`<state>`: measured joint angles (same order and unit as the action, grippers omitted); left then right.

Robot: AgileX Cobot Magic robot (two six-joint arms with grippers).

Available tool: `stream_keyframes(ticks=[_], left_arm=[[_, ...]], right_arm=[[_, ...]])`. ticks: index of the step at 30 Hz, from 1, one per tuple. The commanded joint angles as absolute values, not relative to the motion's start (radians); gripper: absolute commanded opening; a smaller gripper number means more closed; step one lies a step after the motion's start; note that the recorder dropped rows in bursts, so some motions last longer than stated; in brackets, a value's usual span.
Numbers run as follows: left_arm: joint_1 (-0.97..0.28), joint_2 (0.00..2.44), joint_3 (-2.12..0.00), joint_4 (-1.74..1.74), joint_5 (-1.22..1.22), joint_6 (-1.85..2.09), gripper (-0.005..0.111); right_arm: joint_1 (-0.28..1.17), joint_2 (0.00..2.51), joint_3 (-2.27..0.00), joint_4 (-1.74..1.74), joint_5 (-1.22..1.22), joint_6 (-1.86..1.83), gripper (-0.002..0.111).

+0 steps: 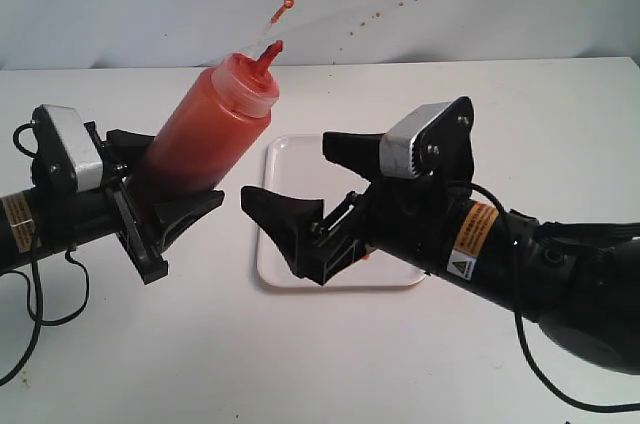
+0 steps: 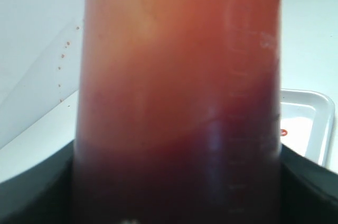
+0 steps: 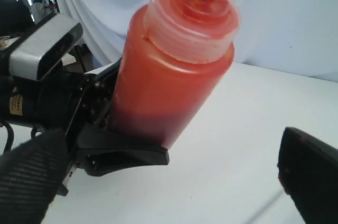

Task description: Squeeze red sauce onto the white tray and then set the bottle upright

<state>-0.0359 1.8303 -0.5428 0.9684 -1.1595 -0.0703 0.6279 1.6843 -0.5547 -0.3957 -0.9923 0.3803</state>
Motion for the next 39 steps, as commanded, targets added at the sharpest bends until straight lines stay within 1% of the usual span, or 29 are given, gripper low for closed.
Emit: stream_keyframes(ticks=[1, 5, 9, 17, 22, 25, 27, 33, 39], left_arm=[[-0.035, 1.819, -0.553, 0.954, -1.221, -0.082, 0.0], [-0.035, 1.819, -0.565, 0.981, -1.221, -0.102, 0.0], [-0.035, 1.819, -0.587, 1.041, -1.221, -0.142, 0.0], [-0.035, 1.821, -0.588, 1.028, -1.221, -0.17, 0.0], [-0.035, 1.831, -0.588, 1.019, -1.221, -0.202, 0.0], [-0.035, 1.853, -0.588, 1.005, -1.221, -0.202, 0.0], [-0.035, 1.867, -0.588, 0.993, -1.221, -0.202, 0.0], [-0.035, 1.898, -0.594, 0.973, -1.221, -0.202, 0.0], [-0.036, 1.936, -0.633, 1.006, -1.221, -0.208, 0.0]], right_arm=[[0.629, 1.734, -0.561, -0.354, -1.056, 0.346, 0.105], [0.629, 1.785, -0.591, -0.355, -1.155, 0.336, 0.105], [0.65, 1.846, -0.678, -0.369, -1.134, 0.338, 0.105], [0.699, 1.935, -0.827, -0.355, -1.132, 0.338, 0.105], [0.7, 1.949, -0.873, -0.327, -1.109, 0.341, 0.105], [0.7, 1.95, -0.875, -0.294, -1.109, 0.341, 0.101], [0.7, 1.95, -0.875, -0.294, -1.109, 0.341, 0.095], [0.7, 1.95, -0.875, -0.299, -1.105, 0.349, 0.063], [0.7, 1.95, -0.875, -0.305, -1.06, 0.347, 0.037]])
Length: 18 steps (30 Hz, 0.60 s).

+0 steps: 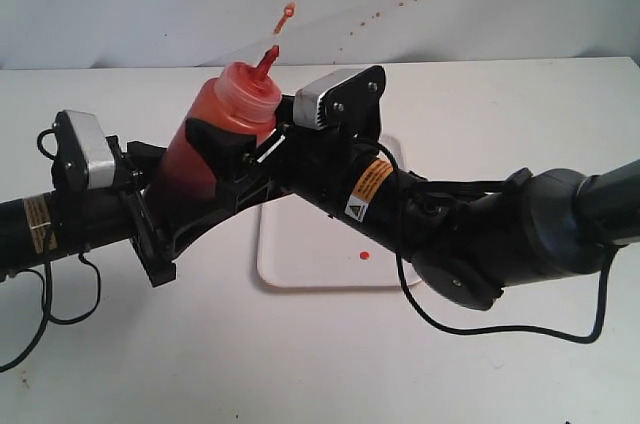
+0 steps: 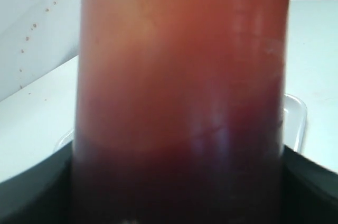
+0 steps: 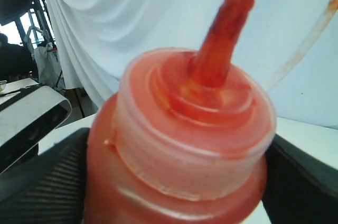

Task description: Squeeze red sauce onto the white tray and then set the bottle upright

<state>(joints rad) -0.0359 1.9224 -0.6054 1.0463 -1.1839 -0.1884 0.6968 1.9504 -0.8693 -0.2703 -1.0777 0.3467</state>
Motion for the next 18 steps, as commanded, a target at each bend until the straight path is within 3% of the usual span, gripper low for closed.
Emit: stream_keyframes(ticks=[1, 10, 18], left_arm=[[-0.036, 1.94, -0.637, 1.004, -1.221, -0.208, 0.0], [-0.039, 1.948, -0.68, 1.002, -1.221, -0.208, 0.0], [-0.039, 1.948, -0.703, 1.026, -1.221, -0.203, 0.0]], right_arm=[[0.7, 1.95, -0.875, -0.305, -1.06, 0.345, 0.034], [0.7, 1.95, -0.893, -0.35, -1.033, 0.262, 0.0], [0.723, 1.95, -1.061, -0.472, -0.675, 0.267, 0.0]])
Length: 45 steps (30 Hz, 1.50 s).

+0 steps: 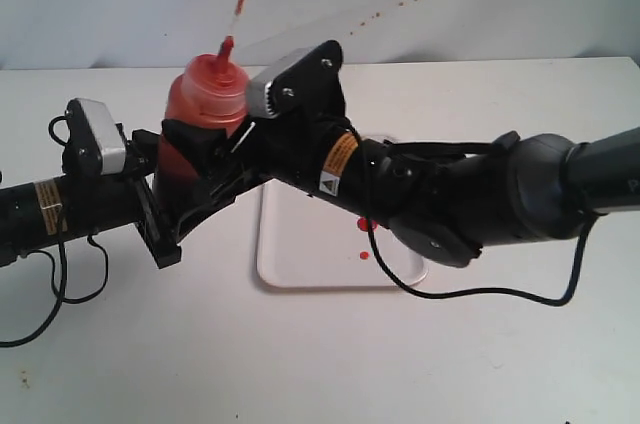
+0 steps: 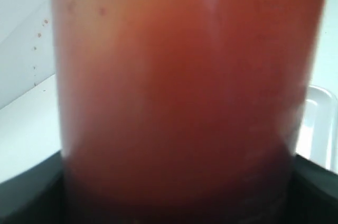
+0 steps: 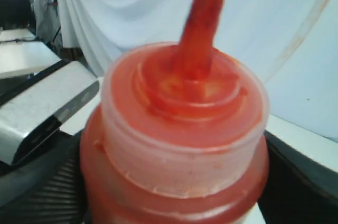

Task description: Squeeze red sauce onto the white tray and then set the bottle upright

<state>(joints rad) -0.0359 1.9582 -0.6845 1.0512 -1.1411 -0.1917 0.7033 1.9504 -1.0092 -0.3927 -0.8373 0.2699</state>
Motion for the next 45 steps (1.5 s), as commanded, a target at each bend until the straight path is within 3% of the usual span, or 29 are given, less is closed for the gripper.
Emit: stream_keyframes(ticks=[1, 19, 26, 37, 43, 45], left_arm=[[-0.039, 1.948, -0.703, 1.026, -1.221, -0.202, 0.0], [-0.039, 1.948, -0.703, 1.026, -1.221, -0.202, 0.006], [-0.039, 1.948, -0.703, 1.018, -1.221, -0.202, 0.018], [-0.039, 1.948, -0.703, 1.018, -1.221, -0.202, 0.051], [-0.039, 1.948, -0.703, 1.018, -1.221, -0.202, 0.052], [-0.039, 1.948, -0.703, 1.018, -1.221, -0.202, 0.047]], right_arm=[[0.727, 1.95, -1.07, -0.474, -0.669, 0.267, 0.0], [0.746, 1.95, -1.13, -0.569, -0.533, 0.259, 0.0], [0.746, 1.95, -1.13, -0.569, -0.529, 0.257, 0.0], [0.746, 1.95, -1.13, -0.569, -0.529, 0.257, 0.0], [0.746, 1.95, -1.13, -0.569, -0.529, 0.257, 0.0], [0.746, 1.95, -1.13, -0.569, -0.529, 0.257, 0.0]])
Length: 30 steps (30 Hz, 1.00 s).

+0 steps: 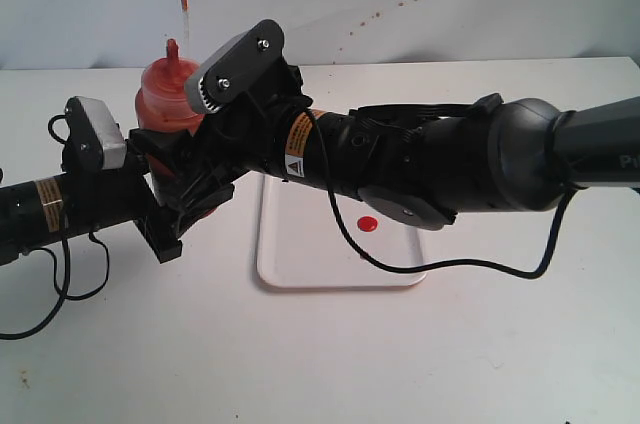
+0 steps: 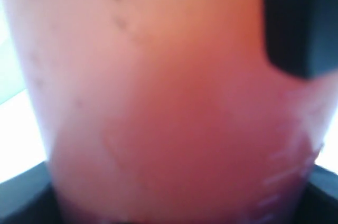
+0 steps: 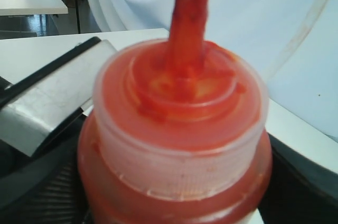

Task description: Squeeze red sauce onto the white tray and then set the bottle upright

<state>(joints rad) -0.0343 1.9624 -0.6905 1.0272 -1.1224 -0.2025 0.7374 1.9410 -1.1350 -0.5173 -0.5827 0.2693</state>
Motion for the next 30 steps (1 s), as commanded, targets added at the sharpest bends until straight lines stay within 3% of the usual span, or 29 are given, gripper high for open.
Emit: stream_keyframes(ticks=[1, 3, 4, 5, 9, 11, 13, 16, 18, 21, 30], left_arm=[[-0.039, 1.948, -0.703, 1.018, -1.221, -0.202, 0.041], [-0.039, 1.948, -0.703, 1.018, -1.221, -0.197, 0.02], [-0.039, 1.948, -0.703, 1.018, -1.221, -0.174, 0.003], [-0.039, 1.948, -0.703, 1.018, -1.221, -0.167, 0.0], [-0.039, 1.948, -0.703, 1.018, -1.221, -0.157, 0.001], [-0.039, 1.948, -0.703, 1.018, -1.221, -0.157, 0.001], [-0.039, 1.948, -0.703, 1.018, -1.221, -0.157, 0.001], [-0.039, 1.948, -0.703, 1.018, -1.221, -0.157, 0.0], [-0.039, 1.95, -0.703, 1.002, -1.221, -0.157, 0.0], [-0.039, 1.974, -0.703, 0.955, -1.221, -0.157, 0.0], [-0.039, 2.124, -0.787, 0.929, -1.221, -0.212, 0.0]], right_arm=[[0.746, 1.95, -1.13, -0.569, -0.531, 0.257, 0.0], [0.746, 1.95, -1.13, -0.569, -0.533, 0.257, 0.0], [0.746, 1.95, -1.13, -0.569, -0.533, 0.257, 0.0], [0.746, 1.95, -1.13, -0.569, -0.533, 0.257, 0.0], [0.746, 1.95, -1.13, -0.564, -0.537, 0.257, 0.0], [0.746, 1.95, -1.13, -0.564, -0.545, 0.257, 0.007], [0.746, 1.95, -1.13, -0.564, -0.555, 0.257, 0.024], [0.746, 1.95, -1.13, -0.525, -0.555, 0.261, 0.065], [0.746, 1.95, -1.13, -0.497, -0.555, 0.261, 0.08], [0.746, 1.948, -1.13, -0.495, -0.555, 0.261, 0.085], [0.744, 1.945, -1.13, -0.483, -0.496, 0.245, 0.085]])
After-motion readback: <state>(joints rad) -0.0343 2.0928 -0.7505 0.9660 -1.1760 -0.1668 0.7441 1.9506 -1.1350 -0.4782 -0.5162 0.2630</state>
